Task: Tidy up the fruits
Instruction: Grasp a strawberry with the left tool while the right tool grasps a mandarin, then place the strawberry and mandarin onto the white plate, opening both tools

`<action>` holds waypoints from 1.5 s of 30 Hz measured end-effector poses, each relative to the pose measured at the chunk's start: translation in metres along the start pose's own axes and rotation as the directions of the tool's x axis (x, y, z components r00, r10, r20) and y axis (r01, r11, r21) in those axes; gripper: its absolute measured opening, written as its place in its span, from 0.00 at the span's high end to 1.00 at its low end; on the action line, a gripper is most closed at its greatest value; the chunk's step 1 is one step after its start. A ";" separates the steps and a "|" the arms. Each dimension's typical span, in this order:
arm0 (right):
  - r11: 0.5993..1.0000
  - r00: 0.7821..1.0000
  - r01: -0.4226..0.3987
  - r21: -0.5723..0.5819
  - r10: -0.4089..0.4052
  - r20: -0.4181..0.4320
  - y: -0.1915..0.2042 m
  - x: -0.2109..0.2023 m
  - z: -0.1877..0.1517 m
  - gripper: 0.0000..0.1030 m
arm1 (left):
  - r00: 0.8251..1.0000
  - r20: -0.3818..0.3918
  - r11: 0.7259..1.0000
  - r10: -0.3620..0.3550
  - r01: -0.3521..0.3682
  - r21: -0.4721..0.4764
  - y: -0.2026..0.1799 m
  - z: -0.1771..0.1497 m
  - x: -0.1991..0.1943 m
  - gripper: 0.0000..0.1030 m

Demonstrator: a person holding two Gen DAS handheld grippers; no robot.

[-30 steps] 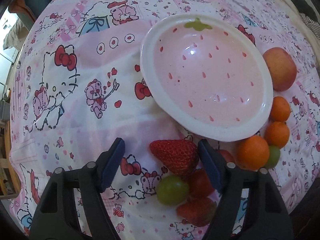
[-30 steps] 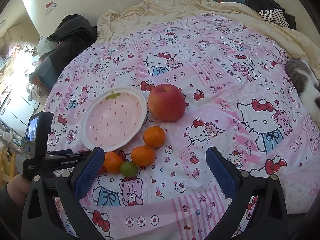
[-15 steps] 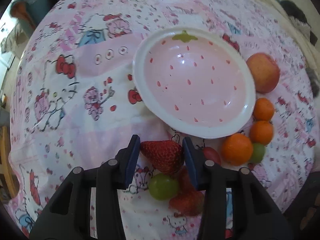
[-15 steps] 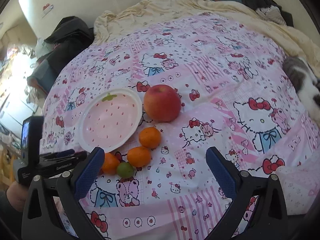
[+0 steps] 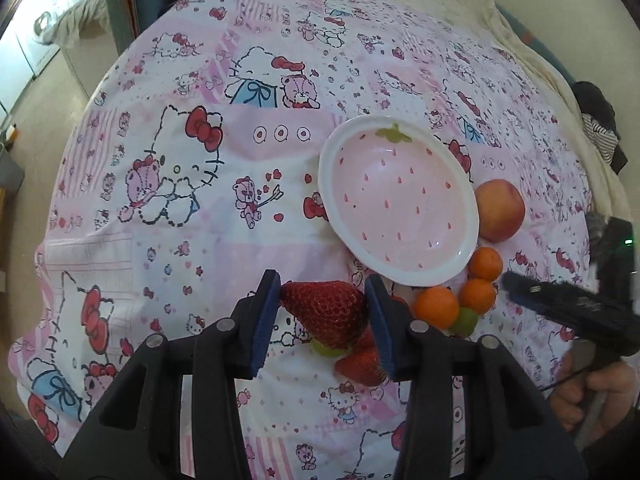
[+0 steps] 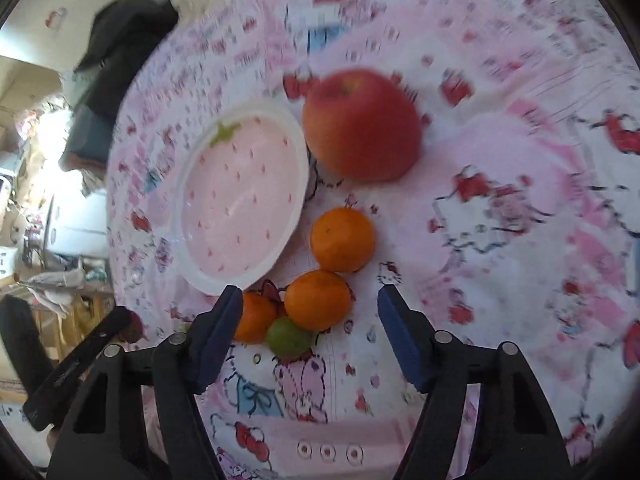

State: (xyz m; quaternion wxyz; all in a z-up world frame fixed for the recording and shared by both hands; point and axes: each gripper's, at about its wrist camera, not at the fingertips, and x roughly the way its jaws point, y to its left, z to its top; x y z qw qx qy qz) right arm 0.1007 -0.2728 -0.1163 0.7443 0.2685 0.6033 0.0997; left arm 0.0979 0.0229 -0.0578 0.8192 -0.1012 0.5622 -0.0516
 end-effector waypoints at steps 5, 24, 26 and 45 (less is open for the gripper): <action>0.999 0.998 0.032 -0.023 -0.033 -0.057 0.005 0.032 0.001 0.44 | 1.000 -0.007 1.000 -0.001 0.001 -0.002 0.001 0.000 0.005 0.62; 0.990 0.992 -0.120 -0.072 0.122 0.014 0.020 -0.013 -0.002 0.56 | 0.999 0.036 0.999 -0.005 0.004 0.046 -0.017 0.030 -0.001 0.62; 0.985 0.993 -0.107 -0.136 0.113 0.038 0.035 -0.020 0.009 0.56 | 0.999 0.051 0.999 -0.009 0.007 0.039 -0.020 0.047 -0.001 0.62; 0.884 0.989 0.150 -0.443 -0.142 0.053 0.076 0.066 0.059 0.56 | 1.000 -0.024 0.989 0.002 0.001 0.145 -0.064 0.114 0.101 0.62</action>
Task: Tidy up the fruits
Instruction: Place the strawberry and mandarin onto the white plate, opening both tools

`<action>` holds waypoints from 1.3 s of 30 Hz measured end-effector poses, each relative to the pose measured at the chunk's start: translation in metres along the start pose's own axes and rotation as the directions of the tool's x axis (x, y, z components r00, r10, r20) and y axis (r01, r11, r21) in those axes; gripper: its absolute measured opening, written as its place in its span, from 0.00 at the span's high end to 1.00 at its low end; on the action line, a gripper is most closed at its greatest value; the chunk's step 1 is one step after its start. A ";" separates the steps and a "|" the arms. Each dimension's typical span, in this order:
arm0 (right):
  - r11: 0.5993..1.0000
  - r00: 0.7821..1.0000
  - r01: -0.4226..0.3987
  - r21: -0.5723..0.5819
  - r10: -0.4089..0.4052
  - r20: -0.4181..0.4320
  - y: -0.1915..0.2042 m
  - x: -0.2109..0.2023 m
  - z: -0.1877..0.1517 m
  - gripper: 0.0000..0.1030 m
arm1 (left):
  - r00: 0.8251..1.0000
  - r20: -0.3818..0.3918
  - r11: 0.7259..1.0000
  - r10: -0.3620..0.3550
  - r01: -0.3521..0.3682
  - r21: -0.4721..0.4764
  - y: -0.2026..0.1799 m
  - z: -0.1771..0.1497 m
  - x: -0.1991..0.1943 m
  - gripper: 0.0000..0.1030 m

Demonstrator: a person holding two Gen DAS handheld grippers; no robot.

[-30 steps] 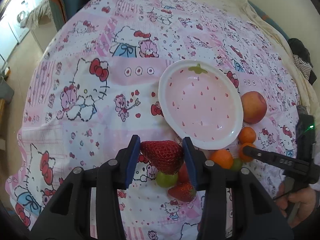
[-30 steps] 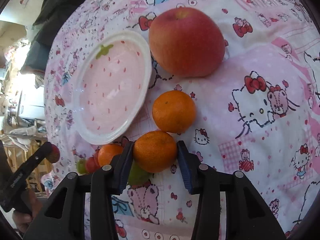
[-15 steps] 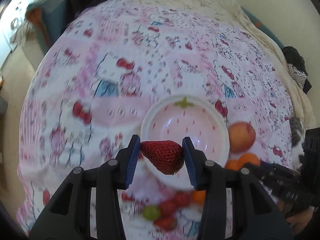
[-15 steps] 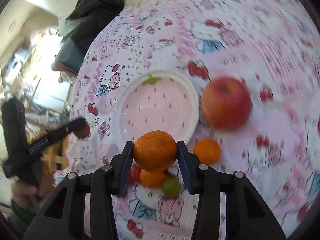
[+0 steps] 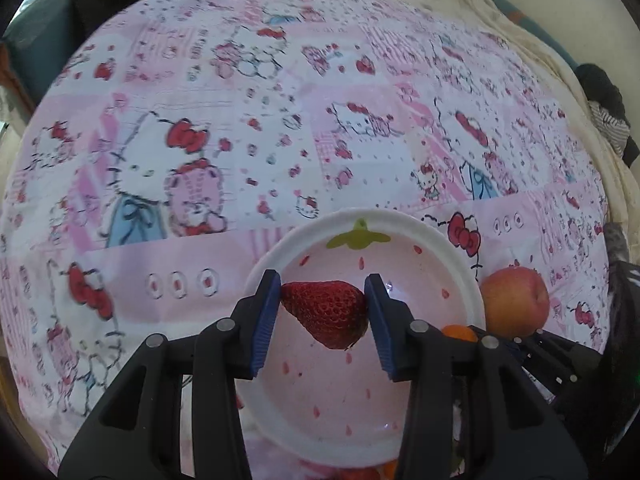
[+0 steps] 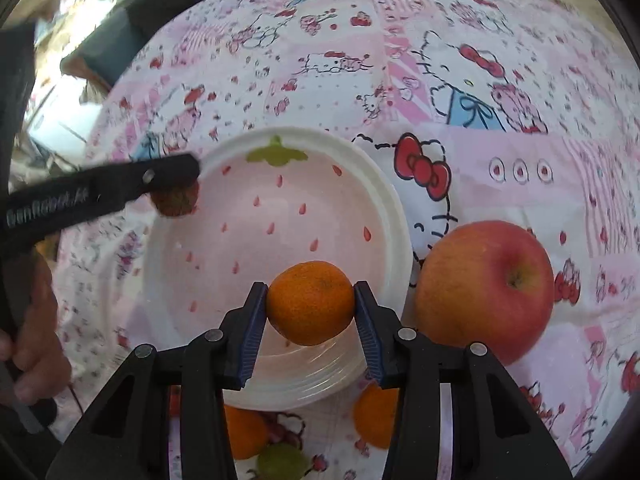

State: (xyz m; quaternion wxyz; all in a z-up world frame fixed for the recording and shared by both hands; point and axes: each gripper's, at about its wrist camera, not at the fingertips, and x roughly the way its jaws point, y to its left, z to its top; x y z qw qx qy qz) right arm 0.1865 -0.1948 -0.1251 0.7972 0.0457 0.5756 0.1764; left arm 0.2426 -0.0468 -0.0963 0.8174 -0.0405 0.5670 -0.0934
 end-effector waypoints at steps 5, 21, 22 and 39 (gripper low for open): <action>0.999 1.000 0.022 -0.039 -0.022 -0.007 0.003 0.014 0.001 0.56 | 0.999 -0.042 1.000 -0.002 0.002 0.008 -0.003 -0.002 0.022 0.62; 0.996 0.998 0.056 -0.074 -0.057 -0.002 0.009 0.015 -0.003 0.49 | 0.996 -0.081 0.999 -0.034 0.036 0.015 -0.002 -0.003 0.033 0.45; 0.995 0.998 0.070 -0.078 -0.070 0.006 0.010 0.013 -0.004 0.47 | 0.996 -0.080 0.999 -0.034 0.036 0.012 -0.001 -0.003 0.033 0.45; 0.996 0.997 0.059 -0.067 -0.056 0.047 0.008 -0.001 -0.009 0.29 | 0.999 -0.048 1.000 -0.005 0.006 0.005 -0.001 -0.004 0.018 0.19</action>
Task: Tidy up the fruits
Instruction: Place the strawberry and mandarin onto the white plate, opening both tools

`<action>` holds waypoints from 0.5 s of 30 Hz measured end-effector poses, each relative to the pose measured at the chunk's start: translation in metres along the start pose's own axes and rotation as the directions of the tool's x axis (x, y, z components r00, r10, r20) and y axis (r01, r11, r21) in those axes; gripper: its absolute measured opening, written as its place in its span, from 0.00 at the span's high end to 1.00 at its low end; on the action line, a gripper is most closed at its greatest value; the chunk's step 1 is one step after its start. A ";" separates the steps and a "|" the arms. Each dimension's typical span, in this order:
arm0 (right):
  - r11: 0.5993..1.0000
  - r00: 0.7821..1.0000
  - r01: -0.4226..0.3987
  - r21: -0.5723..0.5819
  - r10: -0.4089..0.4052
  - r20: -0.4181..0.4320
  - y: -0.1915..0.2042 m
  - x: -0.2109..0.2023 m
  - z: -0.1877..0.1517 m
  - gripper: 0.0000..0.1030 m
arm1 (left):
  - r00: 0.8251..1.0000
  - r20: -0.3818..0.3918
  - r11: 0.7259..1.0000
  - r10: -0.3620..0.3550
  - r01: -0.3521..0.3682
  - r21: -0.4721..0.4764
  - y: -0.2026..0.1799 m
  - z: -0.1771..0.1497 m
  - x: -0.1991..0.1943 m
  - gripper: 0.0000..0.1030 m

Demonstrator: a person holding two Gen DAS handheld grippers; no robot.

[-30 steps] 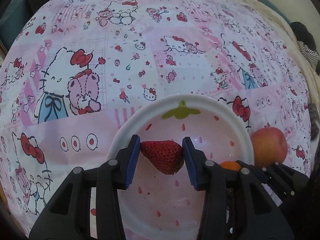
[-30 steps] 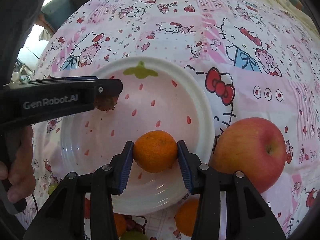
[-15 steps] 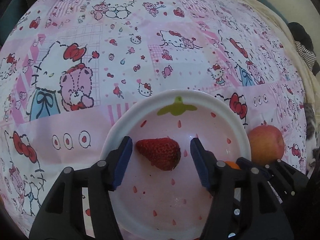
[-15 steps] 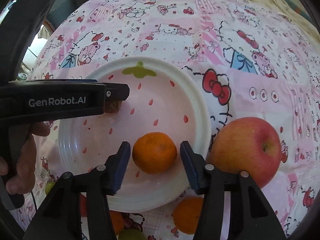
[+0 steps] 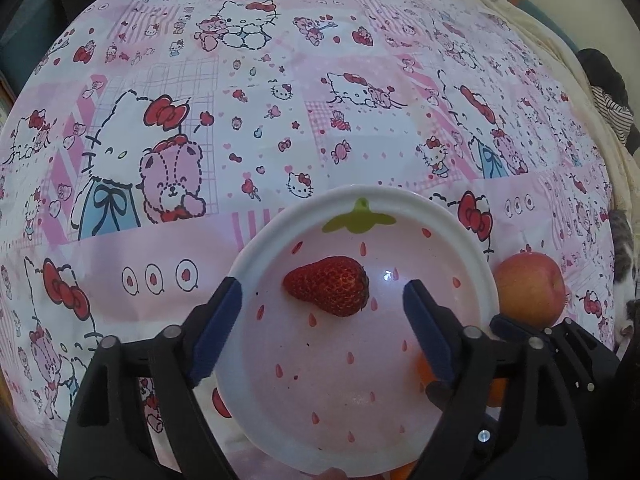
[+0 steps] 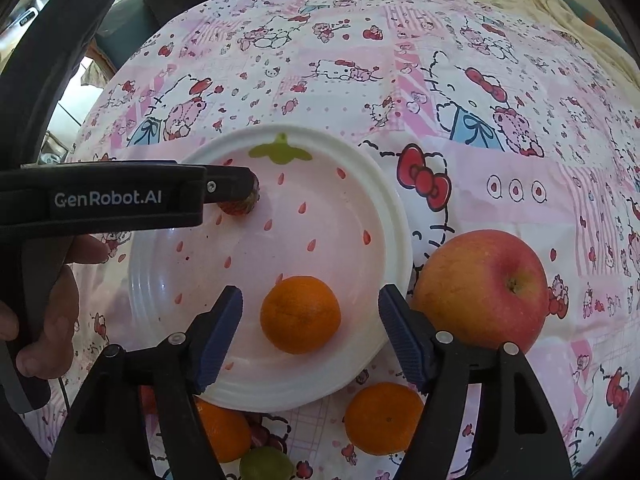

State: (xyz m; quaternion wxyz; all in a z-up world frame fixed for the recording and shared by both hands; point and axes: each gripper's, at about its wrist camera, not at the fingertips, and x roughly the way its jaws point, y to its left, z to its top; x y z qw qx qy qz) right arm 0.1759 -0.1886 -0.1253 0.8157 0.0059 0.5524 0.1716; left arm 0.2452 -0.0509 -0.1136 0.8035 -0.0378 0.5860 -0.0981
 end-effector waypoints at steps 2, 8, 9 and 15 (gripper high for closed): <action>1.000 1.000 0.001 0.005 -0.001 0.002 0.000 -0.001 -0.001 0.29 | 1.000 0.003 1.000 0.001 -0.001 -0.004 0.001 0.000 -0.002 0.17; 1.000 1.000 0.002 0.006 -0.002 0.009 0.001 -0.004 -0.002 0.29 | 1.000 0.004 1.000 -0.002 0.003 -0.020 0.006 -0.005 -0.009 0.17; 1.000 1.000 0.000 0.007 -0.001 0.010 0.002 -0.005 -0.002 0.29 | 1.000 0.005 1.000 -0.006 0.006 -0.024 0.008 -0.007 -0.012 0.17; 1.000 1.000 -0.005 0.004 0.005 0.018 0.007 -0.014 -0.004 0.29 | 1.000 0.023 0.999 -0.001 0.002 -0.048 0.013 -0.017 -0.029 0.17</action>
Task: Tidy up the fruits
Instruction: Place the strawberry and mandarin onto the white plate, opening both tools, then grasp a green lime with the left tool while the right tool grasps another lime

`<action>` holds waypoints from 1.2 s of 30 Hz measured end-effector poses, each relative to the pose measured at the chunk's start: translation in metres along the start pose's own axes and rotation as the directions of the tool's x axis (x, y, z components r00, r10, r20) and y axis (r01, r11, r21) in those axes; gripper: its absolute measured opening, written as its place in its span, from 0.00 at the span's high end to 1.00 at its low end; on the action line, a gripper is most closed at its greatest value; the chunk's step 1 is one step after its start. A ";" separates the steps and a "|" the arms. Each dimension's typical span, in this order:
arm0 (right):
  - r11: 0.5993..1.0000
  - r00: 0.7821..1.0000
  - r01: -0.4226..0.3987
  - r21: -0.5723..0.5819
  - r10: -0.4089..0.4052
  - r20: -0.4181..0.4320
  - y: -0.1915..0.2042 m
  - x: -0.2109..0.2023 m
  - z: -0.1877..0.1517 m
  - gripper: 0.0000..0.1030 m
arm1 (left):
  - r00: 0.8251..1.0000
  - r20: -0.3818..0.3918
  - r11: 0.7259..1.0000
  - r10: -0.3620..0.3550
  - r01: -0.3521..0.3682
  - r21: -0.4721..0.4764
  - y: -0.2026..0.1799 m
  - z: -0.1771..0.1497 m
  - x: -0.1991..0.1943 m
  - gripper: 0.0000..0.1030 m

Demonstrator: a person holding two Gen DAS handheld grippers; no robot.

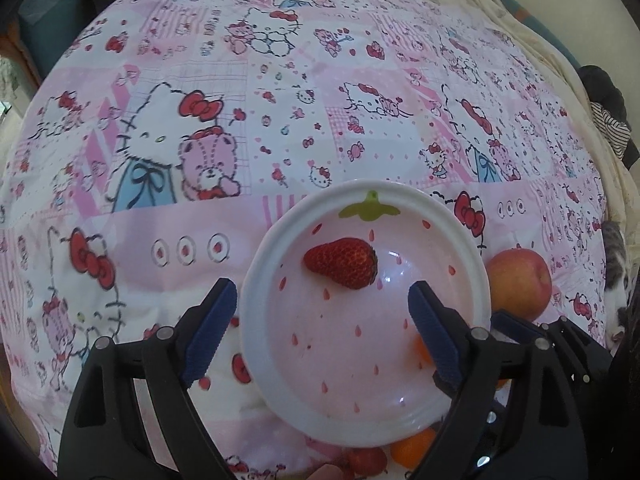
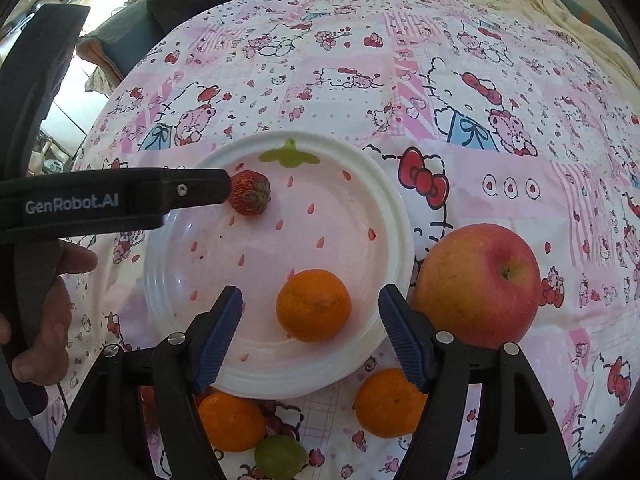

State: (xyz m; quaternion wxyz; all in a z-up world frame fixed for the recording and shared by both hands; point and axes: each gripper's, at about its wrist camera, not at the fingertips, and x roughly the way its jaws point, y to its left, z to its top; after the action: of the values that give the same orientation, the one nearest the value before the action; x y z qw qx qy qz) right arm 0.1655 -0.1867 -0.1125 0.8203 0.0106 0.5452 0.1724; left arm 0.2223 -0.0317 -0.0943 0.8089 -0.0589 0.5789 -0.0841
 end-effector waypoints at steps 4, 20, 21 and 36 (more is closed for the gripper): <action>1.000 1.000 0.000 -0.001 0.000 0.011 0.002 -0.009 -0.003 0.29 | 1.000 0.011 1.000 0.000 0.000 -0.009 0.003 -0.006 -0.014 0.17; 0.996 0.996 -0.009 0.087 0.001 0.086 -0.015 -0.080 -0.041 0.29 | 1.000 0.004 0.997 0.031 -0.031 -0.068 0.031 -0.077 -0.068 0.17; 0.995 0.996 -0.010 0.099 0.002 0.087 -0.018 -0.082 -0.043 0.29 | 1.000 -0.010 0.997 0.026 -0.027 -0.073 0.031 -0.083 -0.067 0.17; 0.976 0.998 -0.009 0.219 -0.004 0.059 -0.042 -0.089 -0.072 0.29 | 0.978 -0.210 0.994 0.009 -0.033 -0.108 0.029 -0.130 -0.020 0.54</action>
State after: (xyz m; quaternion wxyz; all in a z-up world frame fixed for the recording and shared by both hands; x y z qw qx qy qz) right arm 0.0816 -0.2651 -0.0714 0.8295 0.1070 0.5366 0.1120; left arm 0.0945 0.0013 -0.1231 0.7400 -0.0882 0.6650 -0.0491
